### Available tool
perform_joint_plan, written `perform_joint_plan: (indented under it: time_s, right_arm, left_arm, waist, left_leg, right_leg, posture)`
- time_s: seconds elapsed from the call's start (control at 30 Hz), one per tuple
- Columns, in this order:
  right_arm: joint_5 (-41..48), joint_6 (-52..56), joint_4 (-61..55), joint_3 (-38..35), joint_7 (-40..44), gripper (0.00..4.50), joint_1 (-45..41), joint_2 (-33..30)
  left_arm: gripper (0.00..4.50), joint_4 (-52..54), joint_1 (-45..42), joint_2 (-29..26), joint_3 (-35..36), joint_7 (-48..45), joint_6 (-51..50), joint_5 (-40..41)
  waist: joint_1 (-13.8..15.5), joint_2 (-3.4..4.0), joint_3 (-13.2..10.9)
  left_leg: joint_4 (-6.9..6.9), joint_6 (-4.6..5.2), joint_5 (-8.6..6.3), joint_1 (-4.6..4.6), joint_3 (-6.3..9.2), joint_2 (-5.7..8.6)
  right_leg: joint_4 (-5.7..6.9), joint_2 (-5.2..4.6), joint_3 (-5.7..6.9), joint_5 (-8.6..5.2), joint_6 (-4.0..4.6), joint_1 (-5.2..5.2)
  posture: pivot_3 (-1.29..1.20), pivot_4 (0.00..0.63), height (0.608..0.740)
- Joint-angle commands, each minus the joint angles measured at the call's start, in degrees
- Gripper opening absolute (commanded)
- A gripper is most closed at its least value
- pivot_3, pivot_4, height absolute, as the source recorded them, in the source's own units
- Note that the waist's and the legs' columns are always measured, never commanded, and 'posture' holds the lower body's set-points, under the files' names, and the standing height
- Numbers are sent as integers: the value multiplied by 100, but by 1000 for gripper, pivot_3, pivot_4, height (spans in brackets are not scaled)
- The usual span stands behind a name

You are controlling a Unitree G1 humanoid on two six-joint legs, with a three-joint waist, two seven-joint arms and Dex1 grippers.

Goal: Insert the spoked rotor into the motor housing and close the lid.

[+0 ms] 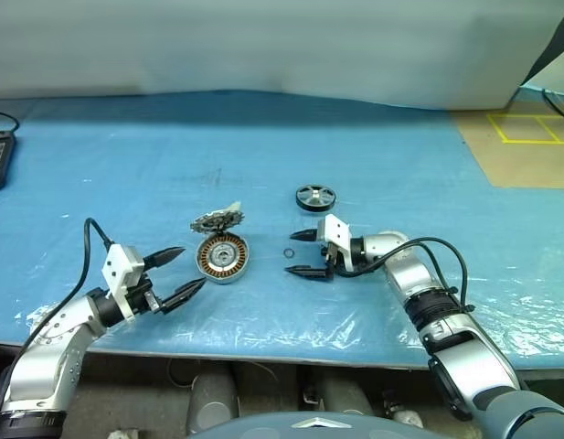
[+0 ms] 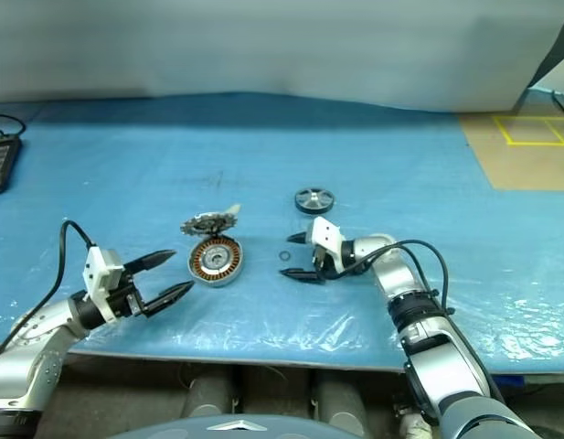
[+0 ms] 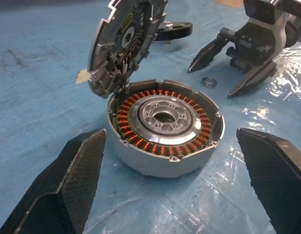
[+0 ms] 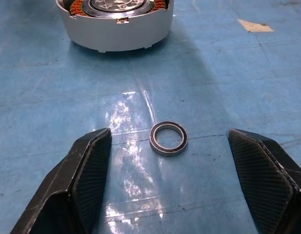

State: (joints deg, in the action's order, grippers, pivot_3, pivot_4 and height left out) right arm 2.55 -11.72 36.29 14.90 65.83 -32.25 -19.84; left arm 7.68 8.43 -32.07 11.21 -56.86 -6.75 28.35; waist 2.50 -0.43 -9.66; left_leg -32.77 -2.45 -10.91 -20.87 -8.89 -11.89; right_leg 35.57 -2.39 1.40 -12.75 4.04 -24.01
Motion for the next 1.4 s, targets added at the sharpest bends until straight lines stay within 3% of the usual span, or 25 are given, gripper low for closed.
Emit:
perform_joint_plan:
  time_s: [0.03,0.27,0.3,0.5,0.7,0.87,1.4]
  right_arm:
    - [-285,-312,393,87,-242,3116,-42,27]
    - [-337,-505,596,127,-258,690,-106,102]
    - [-359,-515,619,136,-271,551,-108,104]
    - [-132,-349,516,-34,-205,556,-199,158]
    - [641,754,-1087,-154,379,556,-436,261]
    - [721,1262,-1788,108,540,556,-606,452]
    - [210,925,-594,785,426,556,-1242,1530]
  left_arm:
    - [4500,310,-45,86,25,138,160,1]
    - [4500,280,4,101,93,129,236,35]
    - [4500,256,19,100,103,120,262,31]
    - [4500,-16,82,97,95,20,572,-68]
    - [4500,-656,-189,147,211,98,1058,-186]
    - [4500,-1081,-440,154,263,55,1320,-176]
    - [4500,-1521,-407,120,165,-254,1902,-259]
  waist:
    - [0,0,0]
    - [3,0,0]
    - [3,0,0]
    - [2,0,0]
    - [4,4,-5]
    - [6,1,-3]
    - [1,2,-3]
  left_leg:
    - [0,0,0,8,0,0]
    - [11,0,-1,86,0,0]
    - [11,0,-1,87,0,0]
    - [16,0,-1,88,0,0]
    - [32,1,-1,71,-2,0]
    - [58,0,-1,70,-5,-2]
    - [67,-1,-1,16,-6,-3]
  right_leg:
    - [1,0,0,0,0,7]
    - [-12,-3,-2,-21,-35,84]
    - [-12,-3,-3,-23,-38,83]
    - [-12,-3,-4,-17,-27,83]
    - [-20,-1,-4,-6,-7,63]
    - [-53,3,-3,-5,-3,62]
    - [-67,1,2,-4,-2,14]
  posture:
    - [0,150,740]
    - [0,150,740]
    - [0,150,740]
    - [0,150,740]
    - [0,150,740]
    - [0,150,740]
    - [0,150,740]
